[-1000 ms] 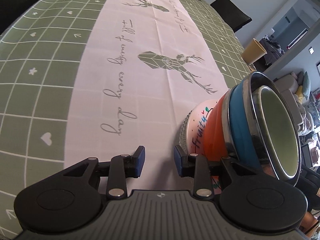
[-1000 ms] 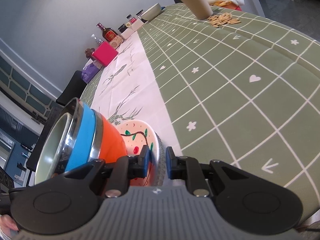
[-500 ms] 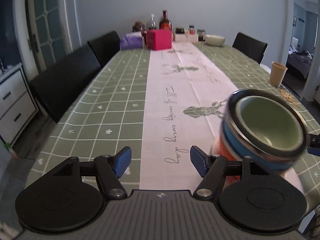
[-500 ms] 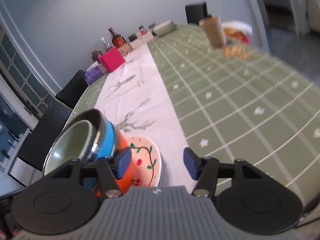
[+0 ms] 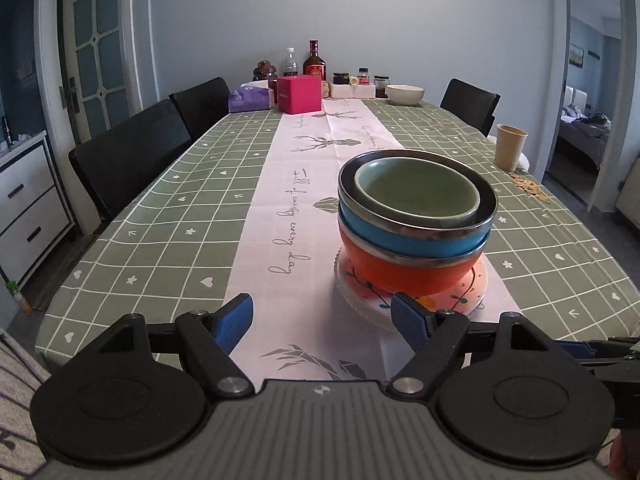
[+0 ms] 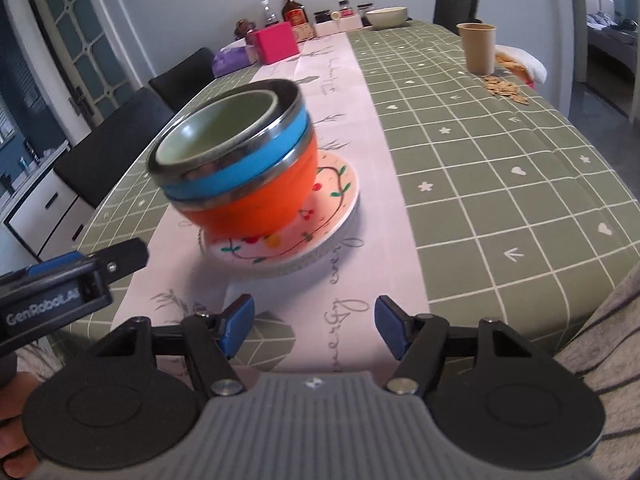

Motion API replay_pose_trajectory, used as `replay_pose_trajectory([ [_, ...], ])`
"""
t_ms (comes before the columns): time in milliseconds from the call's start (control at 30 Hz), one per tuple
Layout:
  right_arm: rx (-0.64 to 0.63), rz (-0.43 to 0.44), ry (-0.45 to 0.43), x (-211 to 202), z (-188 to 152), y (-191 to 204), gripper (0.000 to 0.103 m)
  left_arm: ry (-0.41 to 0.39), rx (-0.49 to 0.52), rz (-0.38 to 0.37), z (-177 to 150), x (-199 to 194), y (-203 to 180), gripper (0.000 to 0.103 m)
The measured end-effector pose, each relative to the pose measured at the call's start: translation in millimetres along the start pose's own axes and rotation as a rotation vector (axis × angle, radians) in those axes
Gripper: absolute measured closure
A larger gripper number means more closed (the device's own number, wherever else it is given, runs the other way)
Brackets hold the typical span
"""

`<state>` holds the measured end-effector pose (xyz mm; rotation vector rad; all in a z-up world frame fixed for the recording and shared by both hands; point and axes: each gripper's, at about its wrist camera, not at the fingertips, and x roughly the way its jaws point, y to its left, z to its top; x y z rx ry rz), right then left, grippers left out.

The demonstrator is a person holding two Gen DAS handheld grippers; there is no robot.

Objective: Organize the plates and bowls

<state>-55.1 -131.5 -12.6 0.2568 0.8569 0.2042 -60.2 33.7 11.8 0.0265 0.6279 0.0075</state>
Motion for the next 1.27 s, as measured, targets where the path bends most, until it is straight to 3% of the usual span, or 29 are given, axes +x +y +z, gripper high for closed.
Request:
replay_pose_trajectory([
  [1267, -0.014, 0.02, 0.039, 7.7, -2.8, 6.0, 0.038, 0.015, -0.004, 0.035, -12.2, 2.6, -15.5, 0.011],
])
